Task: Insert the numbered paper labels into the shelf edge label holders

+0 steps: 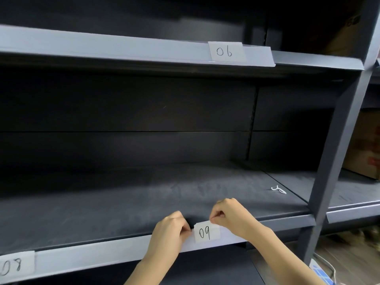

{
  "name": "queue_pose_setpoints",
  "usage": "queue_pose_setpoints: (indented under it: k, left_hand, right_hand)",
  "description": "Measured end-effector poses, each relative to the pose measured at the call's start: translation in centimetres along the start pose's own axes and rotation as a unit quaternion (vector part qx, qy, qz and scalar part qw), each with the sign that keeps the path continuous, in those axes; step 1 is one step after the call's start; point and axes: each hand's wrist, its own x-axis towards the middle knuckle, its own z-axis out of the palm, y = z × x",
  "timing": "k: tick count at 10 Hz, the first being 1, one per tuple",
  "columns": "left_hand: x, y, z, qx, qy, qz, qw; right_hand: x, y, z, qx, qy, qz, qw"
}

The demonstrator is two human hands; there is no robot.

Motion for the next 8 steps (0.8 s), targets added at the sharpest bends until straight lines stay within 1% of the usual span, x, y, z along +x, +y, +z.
queue_pose_setpoints:
  k: [3, 6, 7, 8]
  left_hand:
    - [0.1, 0.2, 0.1, 0.042, -0.019, -0.015, 0.999]
    - [0.2, 0.4, 0.3, 0.037, -0.016, -0.029, 0.999]
    - [0.9, 0.0, 0.5, 0.052, -0.033, -0.042, 0.997]
    - [1.2, -0.2, 1.1, 0.009, -0.05, -0.091, 0.995]
  right_hand:
    - [0.2, -0.2, 0.5, -0.026, 0.0, -0.01, 1.0]
    - [0.3, 0.4, 1.1, -0.013, 0.002, 0.002, 1.0]
    - [0.6, 0.6, 1.0, -0.02, 0.0, 0.02, 1.0]
    - [0.9, 0.4, 1.3, -0.062, -0.002, 0.017, 0.998]
